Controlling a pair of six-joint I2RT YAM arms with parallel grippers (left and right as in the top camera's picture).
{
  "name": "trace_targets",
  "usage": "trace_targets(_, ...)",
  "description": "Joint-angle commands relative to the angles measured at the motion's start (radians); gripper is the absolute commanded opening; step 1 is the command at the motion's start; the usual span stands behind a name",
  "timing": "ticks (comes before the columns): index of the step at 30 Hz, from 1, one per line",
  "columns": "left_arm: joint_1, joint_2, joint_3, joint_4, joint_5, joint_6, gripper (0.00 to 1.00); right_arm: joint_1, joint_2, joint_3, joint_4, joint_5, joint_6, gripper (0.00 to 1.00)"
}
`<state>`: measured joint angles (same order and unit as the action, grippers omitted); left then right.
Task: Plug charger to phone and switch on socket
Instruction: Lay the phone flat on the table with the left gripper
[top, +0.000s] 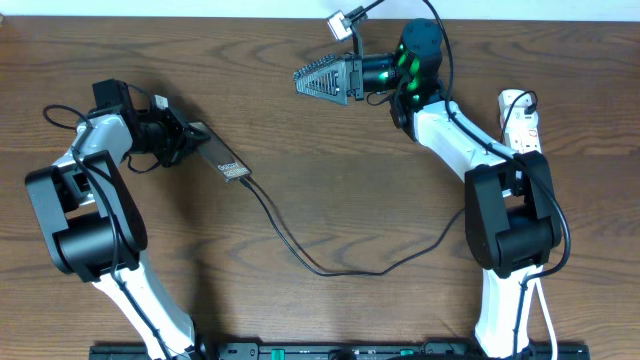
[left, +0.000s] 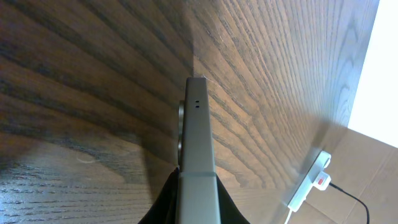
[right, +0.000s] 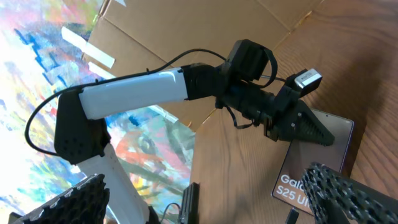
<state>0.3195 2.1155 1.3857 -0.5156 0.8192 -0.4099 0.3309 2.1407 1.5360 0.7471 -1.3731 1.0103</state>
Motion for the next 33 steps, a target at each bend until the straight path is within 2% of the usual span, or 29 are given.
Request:
trace_targets(1,0.004,-0.011,0.001,-0.004,0.002,0.016,0.08,-0.007,-0.003,0.012,0.0,-0.006,-0.017,0.99)
trace_targets(24,0.004,-0.011,-0.034,0.0,-0.006,0.016,0.07,-0.006,-0.003,0.012,0.0,-0.006,-0.016,0.99)
trace_targets(33,0.004,-0.011,-0.035,0.0,-0.005,0.013,0.16,-0.006,-0.003,0.012,0.0,-0.006,-0.024,0.99)
